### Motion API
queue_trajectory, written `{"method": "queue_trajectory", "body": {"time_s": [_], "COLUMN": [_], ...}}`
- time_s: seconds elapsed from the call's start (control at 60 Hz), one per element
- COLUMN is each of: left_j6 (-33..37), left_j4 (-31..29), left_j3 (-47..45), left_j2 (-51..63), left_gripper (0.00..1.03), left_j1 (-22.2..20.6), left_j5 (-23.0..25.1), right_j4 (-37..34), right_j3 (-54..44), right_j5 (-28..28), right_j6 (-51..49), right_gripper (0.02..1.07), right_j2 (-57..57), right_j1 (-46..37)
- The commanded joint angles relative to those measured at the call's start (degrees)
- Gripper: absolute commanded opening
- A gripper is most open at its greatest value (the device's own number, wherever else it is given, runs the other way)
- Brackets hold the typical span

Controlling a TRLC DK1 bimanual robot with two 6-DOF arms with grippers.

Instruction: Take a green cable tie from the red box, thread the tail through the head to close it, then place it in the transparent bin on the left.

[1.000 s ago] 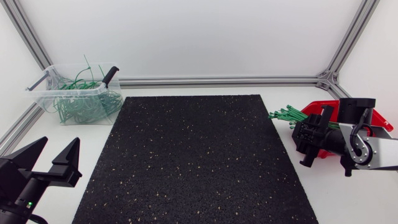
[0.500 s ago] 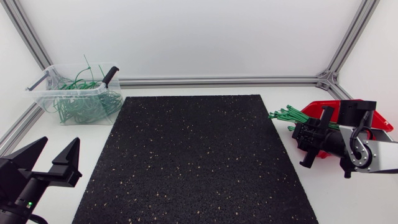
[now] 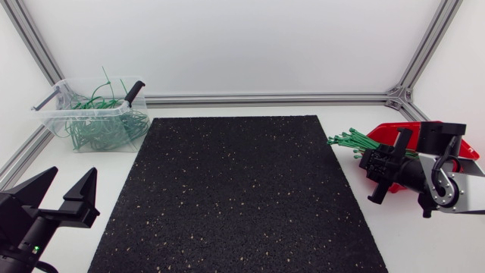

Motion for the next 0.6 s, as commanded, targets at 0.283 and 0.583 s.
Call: {"method": "queue_trajectory", "body": {"time_s": [0.283, 0.583], "left_j6": [-0.15, -0.15], "left_j4": [-1.24, -1.24], "left_j3": [-2.22, -2.22], "left_j2": [-0.58, -0.58], "left_gripper": [0.99, 0.99], "left_j1": [-0.11, -0.11], "left_j5": [-0.41, -0.41], "right_j4": [-3.67, -3.14], "right_j3": [-0.82, -2.05], "right_j5": [-2.19, -2.10], "right_j6": [-1.44, -1.71], "right_gripper": [0.20, 0.59], "right_j2": [-4.17, -3.73], "right_j1": [-1.88, -1.88]}}
